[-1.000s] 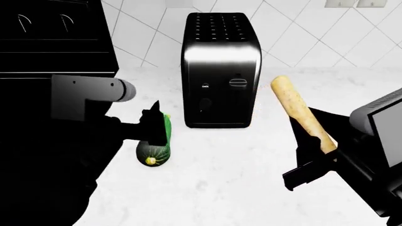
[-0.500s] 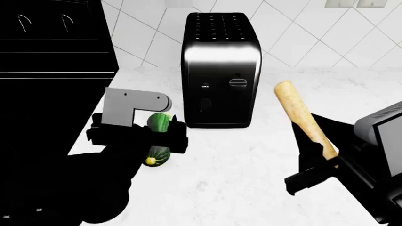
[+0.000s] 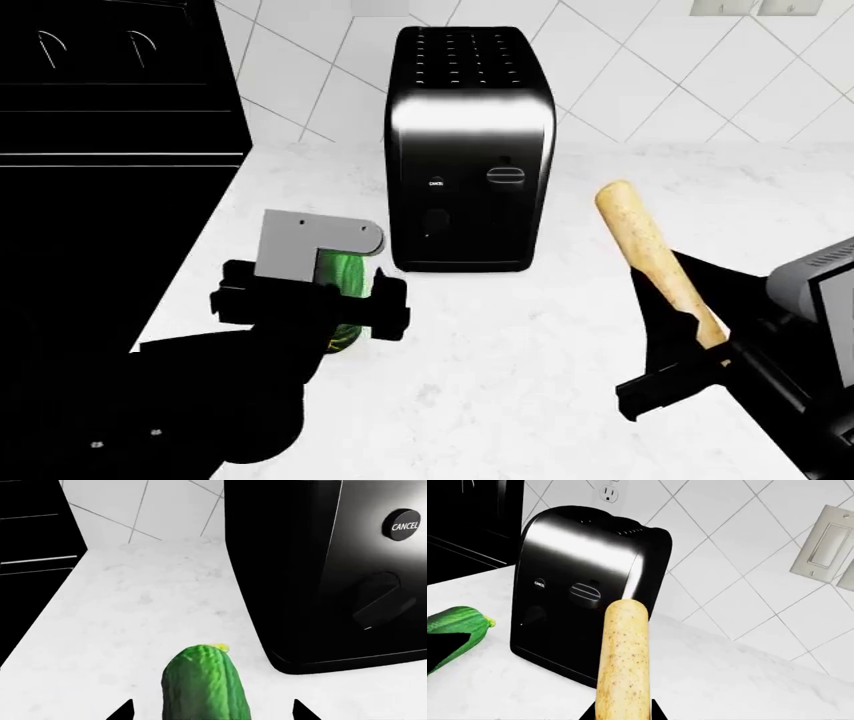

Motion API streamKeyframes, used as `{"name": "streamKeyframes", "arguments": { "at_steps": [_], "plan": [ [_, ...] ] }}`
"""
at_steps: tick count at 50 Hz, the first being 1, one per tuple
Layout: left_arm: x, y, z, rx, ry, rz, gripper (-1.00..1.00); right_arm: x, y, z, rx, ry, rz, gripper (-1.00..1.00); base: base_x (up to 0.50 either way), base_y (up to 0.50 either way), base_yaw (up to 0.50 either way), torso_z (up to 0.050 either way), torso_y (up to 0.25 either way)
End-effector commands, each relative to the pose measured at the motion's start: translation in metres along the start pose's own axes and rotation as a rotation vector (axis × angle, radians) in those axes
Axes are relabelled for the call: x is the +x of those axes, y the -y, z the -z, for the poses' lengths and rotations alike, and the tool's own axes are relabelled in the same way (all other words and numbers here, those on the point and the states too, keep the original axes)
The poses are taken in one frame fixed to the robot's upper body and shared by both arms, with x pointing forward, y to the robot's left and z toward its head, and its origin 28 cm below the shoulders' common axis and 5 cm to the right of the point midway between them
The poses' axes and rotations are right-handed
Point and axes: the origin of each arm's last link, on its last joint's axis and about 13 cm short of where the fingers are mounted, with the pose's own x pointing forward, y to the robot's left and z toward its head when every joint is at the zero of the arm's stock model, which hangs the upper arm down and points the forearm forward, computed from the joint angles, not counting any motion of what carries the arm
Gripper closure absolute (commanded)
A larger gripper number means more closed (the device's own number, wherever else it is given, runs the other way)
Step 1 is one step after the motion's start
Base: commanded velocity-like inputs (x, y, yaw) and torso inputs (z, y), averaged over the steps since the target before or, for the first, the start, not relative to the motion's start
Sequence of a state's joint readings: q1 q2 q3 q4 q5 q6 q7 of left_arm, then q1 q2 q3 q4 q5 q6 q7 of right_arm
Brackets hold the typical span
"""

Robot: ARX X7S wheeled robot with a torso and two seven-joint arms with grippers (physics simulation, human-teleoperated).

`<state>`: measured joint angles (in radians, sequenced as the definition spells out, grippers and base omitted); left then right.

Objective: Place both pans onto different burners. Then place the zucchini and the sausage on different pans.

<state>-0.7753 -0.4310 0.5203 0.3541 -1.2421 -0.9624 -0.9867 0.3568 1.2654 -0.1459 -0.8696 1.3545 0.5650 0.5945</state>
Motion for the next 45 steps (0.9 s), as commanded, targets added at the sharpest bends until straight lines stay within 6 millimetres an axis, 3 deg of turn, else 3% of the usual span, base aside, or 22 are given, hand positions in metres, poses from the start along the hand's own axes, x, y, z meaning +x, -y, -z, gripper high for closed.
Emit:
{"name": "streamKeyframes", "arguments": {
  "at_steps": [1,18,19,36,45],
  "plan": [
    [0.013,0.002,0.010,-0.001,-0.047,-0.008,-1.00,0.001,0.003,0.002,-0.016,0.010,0.013,1.00,0.00,0.00,0.00,0.000,0.000],
    [0.027,0.002,0.024,-0.011,-0.108,-0.015,-1.00,0.004,0.003,0.007,-0.009,-0.002,0.013,1.00,0.00,0.00,0.00,0.000,0.000],
    [0.027,0.002,0.025,-0.014,-0.113,-0.016,1.00,0.004,0.003,0.007,-0.008,-0.002,0.013,1.00,0.00,0.00,0.00,0.000,0.000],
    [0.021,0.002,0.019,-0.032,-0.095,-0.022,1.00,0.003,0.003,0.009,0.001,-0.004,0.013,1.00,0.00,0.00,0.00,0.000,0.000],
    [-0.012,-0.016,-0.013,-0.043,0.038,-0.042,1.00,0.005,0.002,0.009,0.016,-0.005,0.027,1.00,0.00,0.00,0.00,0.000,0.000]
  ]
}}
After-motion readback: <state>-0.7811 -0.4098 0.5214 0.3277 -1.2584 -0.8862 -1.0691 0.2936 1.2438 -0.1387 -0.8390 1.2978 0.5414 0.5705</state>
